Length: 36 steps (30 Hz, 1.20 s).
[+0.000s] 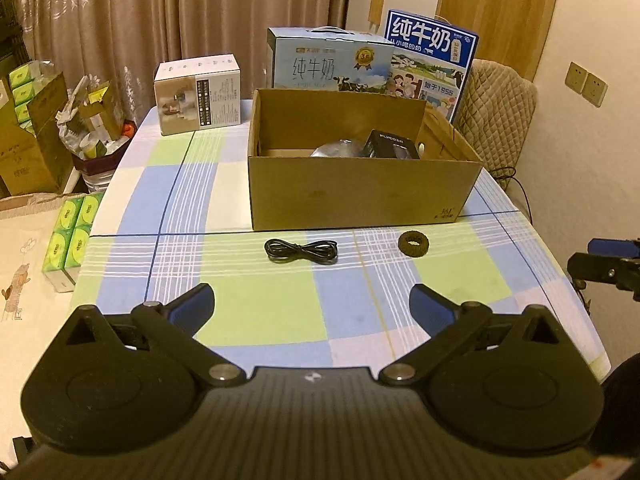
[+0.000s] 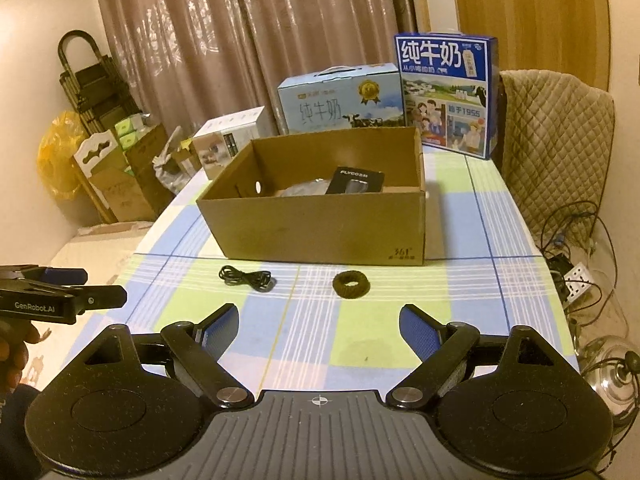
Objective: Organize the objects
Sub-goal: 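Withdraw both tools from the cardboard box toward the cable and hair tie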
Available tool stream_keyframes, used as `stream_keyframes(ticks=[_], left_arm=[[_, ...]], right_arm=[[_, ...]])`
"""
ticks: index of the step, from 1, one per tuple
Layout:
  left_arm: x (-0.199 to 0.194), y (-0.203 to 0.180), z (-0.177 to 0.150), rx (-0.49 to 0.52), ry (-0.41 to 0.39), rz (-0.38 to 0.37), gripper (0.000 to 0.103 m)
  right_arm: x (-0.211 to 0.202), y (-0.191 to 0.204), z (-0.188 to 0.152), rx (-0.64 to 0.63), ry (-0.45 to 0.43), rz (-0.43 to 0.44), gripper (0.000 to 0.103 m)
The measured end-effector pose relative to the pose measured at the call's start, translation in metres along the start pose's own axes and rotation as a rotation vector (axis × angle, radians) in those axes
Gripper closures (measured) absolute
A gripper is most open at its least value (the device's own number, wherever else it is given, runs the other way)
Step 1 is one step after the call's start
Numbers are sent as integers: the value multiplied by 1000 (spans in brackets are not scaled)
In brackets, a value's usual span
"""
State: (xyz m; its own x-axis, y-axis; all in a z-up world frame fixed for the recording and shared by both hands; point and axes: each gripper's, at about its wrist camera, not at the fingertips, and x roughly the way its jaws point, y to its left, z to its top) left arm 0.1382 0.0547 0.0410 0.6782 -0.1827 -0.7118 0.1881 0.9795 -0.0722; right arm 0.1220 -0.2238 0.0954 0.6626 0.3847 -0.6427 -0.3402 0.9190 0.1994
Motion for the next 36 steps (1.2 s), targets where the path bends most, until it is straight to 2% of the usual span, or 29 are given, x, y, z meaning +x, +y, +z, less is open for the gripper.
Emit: stream_keyframes(ticks=[5, 12, 20, 24, 28, 32, 36], left_arm=[[8, 2, -2, 11, 7, -6, 1], [39, 12, -6, 22, 54, -12, 1], [87, 14, -13, 165, 69, -25, 2], [114, 14, -10, 214, 87, -43, 10], [139, 12, -5, 276, 92, -71, 13], [160, 6, -1, 387, 80, -108, 14], [178, 6, 4, 454, 75, -128, 17]], right_arm=[[20, -2, -7, -4, 7, -14, 18], [68, -8, -21, -33, 41, -39, 18], [123, -25, -23, -67, 52, -29, 19], [149, -34, -25, -89, 60, -20, 20], [169, -42, -25, -114, 71, -28, 26], [189, -49, -21, -137, 94, -17, 32], [208, -51, -17, -158, 106, -2, 34]])
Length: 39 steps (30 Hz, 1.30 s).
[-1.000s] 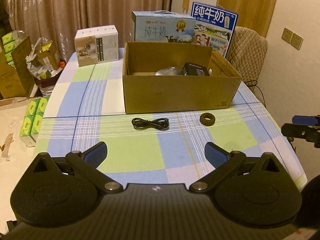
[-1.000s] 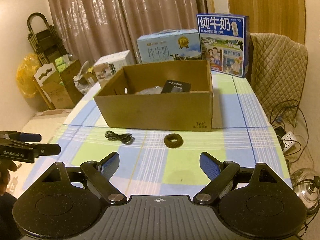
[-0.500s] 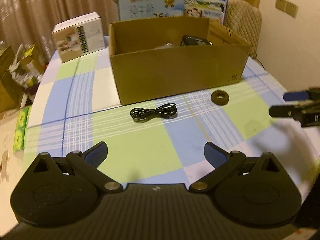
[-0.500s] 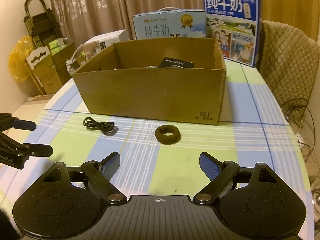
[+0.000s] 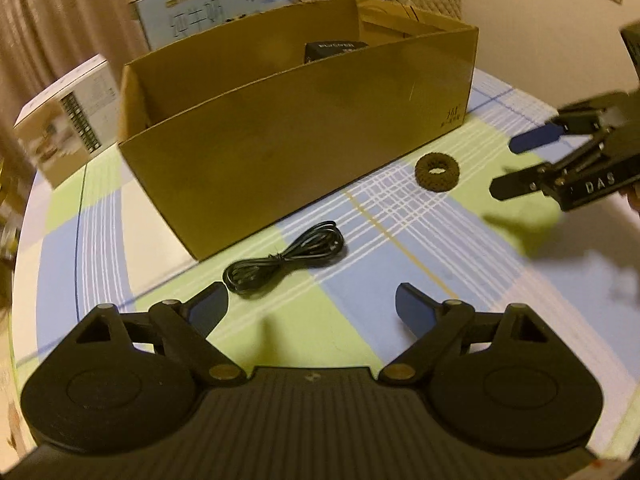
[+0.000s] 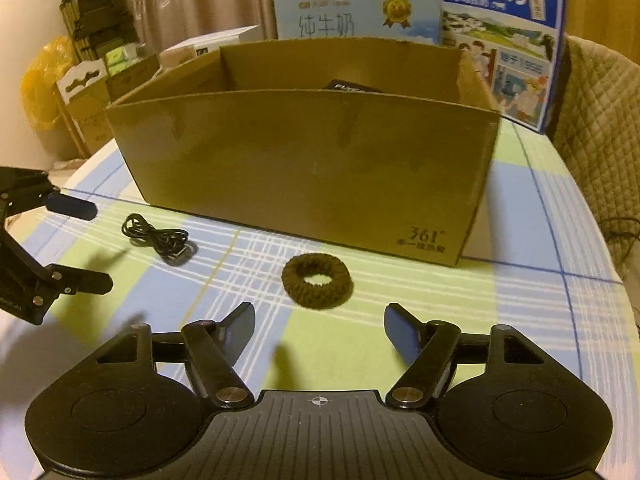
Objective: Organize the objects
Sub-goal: 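Withdraw both tools from the cardboard box toward the cable and hair tie, then grasp the brown hair tie with the right tool while the left tool grasps the black cable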
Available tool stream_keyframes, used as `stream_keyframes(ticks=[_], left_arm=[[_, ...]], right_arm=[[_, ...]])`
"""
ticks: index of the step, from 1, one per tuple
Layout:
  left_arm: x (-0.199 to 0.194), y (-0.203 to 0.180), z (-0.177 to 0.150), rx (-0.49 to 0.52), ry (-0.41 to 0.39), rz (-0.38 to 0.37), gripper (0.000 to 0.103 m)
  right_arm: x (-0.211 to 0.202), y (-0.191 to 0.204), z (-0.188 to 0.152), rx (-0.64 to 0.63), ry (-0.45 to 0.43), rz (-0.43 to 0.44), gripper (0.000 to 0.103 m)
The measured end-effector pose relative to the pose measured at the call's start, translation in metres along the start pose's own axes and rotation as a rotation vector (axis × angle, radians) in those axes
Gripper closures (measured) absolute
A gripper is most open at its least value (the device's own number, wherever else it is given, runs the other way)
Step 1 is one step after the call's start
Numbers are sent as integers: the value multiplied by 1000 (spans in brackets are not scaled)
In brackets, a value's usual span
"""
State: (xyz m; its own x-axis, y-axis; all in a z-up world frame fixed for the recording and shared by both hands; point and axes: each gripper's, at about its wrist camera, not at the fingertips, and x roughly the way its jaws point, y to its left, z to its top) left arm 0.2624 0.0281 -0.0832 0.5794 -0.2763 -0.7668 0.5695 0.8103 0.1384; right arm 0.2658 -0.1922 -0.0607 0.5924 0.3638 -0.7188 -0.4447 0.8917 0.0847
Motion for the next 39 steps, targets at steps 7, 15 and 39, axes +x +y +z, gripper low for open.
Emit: stream_keyframes(ticks=[7, 15, 39], left_arm=[[25, 12, 7, 91, 31, -33, 33], [40, 21, 10, 157, 11, -36, 34], [30, 3, 17, -132, 223, -174, 90]], right_arm=[[26, 1, 9, -28, 9, 8, 36], [44, 8, 12, -64, 22, -10, 63], [-10, 30, 0, 30, 66, 39, 88]])
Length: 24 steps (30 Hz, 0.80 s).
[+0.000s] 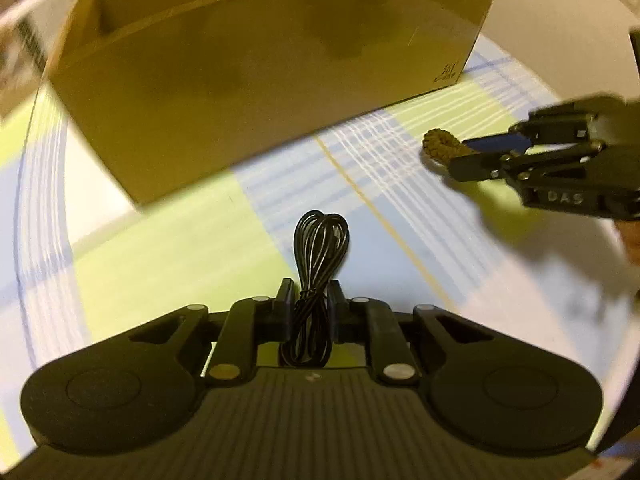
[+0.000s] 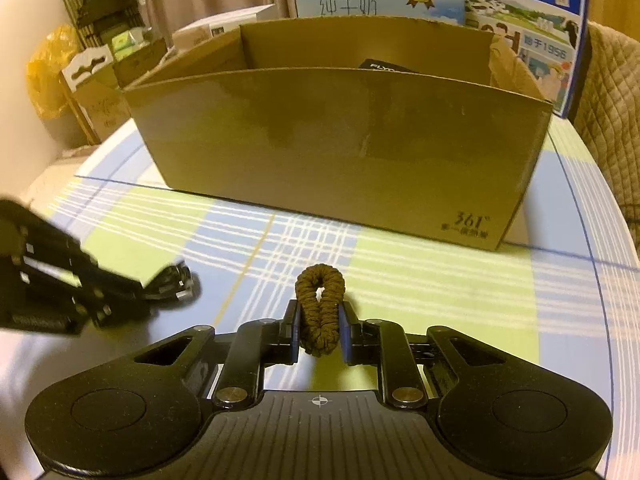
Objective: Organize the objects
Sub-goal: 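Grasp the brown hair tie with the right tool while the left tool grasps the black cable, then lift the black cable and hair tie and carry them over the cardboard box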
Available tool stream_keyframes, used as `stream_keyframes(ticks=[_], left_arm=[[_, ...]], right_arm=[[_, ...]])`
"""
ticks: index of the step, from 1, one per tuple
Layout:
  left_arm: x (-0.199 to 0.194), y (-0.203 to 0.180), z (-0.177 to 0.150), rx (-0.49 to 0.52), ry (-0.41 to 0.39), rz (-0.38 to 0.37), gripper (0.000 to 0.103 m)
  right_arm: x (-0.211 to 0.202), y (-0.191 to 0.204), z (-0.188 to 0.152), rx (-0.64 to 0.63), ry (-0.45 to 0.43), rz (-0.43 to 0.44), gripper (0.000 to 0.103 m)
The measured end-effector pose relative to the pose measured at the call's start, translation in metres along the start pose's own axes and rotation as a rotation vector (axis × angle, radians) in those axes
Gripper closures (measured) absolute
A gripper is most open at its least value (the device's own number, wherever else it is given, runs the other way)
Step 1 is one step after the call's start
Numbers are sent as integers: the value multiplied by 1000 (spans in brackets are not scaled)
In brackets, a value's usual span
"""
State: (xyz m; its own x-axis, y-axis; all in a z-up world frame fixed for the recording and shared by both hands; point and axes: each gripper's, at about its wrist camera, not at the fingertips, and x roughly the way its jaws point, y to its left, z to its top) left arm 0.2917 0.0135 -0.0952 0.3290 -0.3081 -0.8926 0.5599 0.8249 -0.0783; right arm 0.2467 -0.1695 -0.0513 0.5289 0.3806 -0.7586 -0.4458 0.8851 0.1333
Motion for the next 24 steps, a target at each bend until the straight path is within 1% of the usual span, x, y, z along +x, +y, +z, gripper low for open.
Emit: stream_keyframes(ticks=[5, 6, 11, 17, 21, 24], left_arm=[[-14, -9, -25, -148, -22, -22, 91], [-17, -11, -28, -156, -24, -22, 91], [-27, -31, -38, -136, -34, -16, 91], [-39, -36, -49, -177, -72, -31, 91], [-33, -48, -50, -113, -44, -4, 91], [-30, -55, -52, -71, -55, 7, 90]], right_arm=[[-20, 10, -16, 19, 4, 6, 88], [-23, 11, -18, 22, 6, 6, 88], [-33, 13, -29, 49, 5, -1, 88], [-40, 16, -33, 62, 8, 2, 88], [-40, 16, -34, 57, 6, -8, 88], [-39, 14, -35, 65, 9, -12, 88]])
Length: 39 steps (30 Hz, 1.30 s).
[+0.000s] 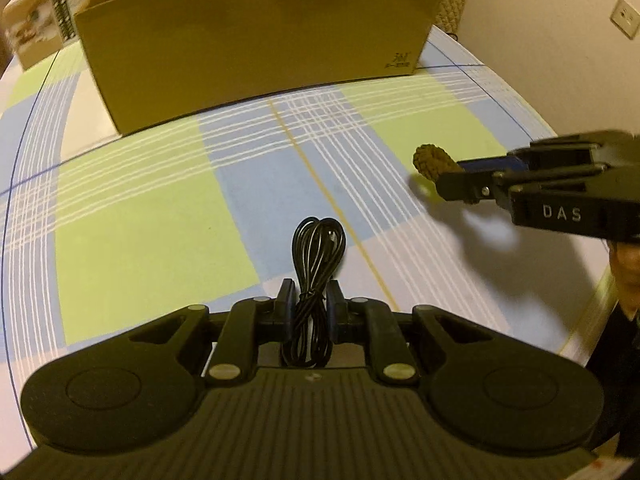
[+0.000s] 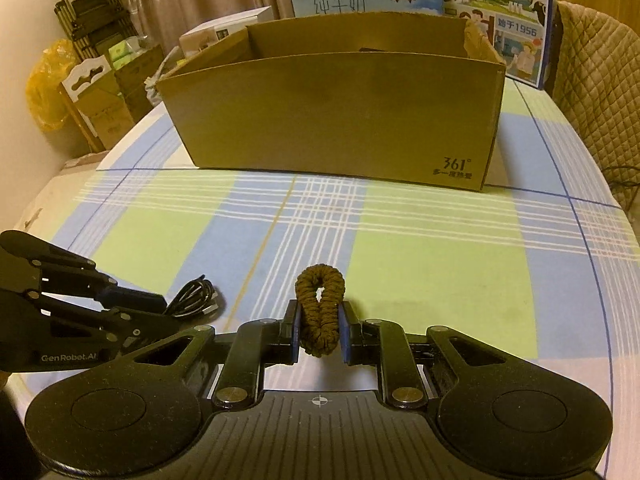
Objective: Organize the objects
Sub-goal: 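Lift the black cable and hair tie and carry them over the cardboard box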
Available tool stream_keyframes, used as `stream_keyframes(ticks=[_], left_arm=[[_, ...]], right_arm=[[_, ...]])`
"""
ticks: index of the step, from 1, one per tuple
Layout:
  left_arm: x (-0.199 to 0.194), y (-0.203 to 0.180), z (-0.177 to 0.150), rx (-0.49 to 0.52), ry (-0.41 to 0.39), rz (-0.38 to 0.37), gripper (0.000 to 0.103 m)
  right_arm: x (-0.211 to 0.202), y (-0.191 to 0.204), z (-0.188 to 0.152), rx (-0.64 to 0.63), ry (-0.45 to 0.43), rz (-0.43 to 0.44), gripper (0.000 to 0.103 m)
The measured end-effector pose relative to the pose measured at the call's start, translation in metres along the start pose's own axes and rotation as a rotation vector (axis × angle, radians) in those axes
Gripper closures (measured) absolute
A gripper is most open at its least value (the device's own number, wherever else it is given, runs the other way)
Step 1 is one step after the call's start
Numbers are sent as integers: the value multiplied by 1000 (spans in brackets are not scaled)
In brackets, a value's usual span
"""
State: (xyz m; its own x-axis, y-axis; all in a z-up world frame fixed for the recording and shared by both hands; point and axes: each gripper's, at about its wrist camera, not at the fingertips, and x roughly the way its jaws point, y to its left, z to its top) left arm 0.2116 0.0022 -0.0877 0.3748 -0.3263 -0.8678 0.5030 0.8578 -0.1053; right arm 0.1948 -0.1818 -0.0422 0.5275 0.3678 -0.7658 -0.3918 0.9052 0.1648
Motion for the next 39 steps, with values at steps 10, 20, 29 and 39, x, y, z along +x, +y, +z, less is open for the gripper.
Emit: stream_keyframes(ticks=[10, 20, 29, 39], left_arm=[[14, -13, 3, 91, -23, 39, 76], [1, -1, 2, -24, -45, 48, 83], [-29, 7, 6, -75, -85, 52, 83], [-66, 2, 14, -86, -153, 68, 84]], right_arm=[[5, 3, 4, 3, -5, 15, 88], [-3, 7, 7, 7, -35, 12, 88], [-20, 13, 5, 13, -69, 13, 88], [-41, 14, -2, 16, -104, 13, 88]])
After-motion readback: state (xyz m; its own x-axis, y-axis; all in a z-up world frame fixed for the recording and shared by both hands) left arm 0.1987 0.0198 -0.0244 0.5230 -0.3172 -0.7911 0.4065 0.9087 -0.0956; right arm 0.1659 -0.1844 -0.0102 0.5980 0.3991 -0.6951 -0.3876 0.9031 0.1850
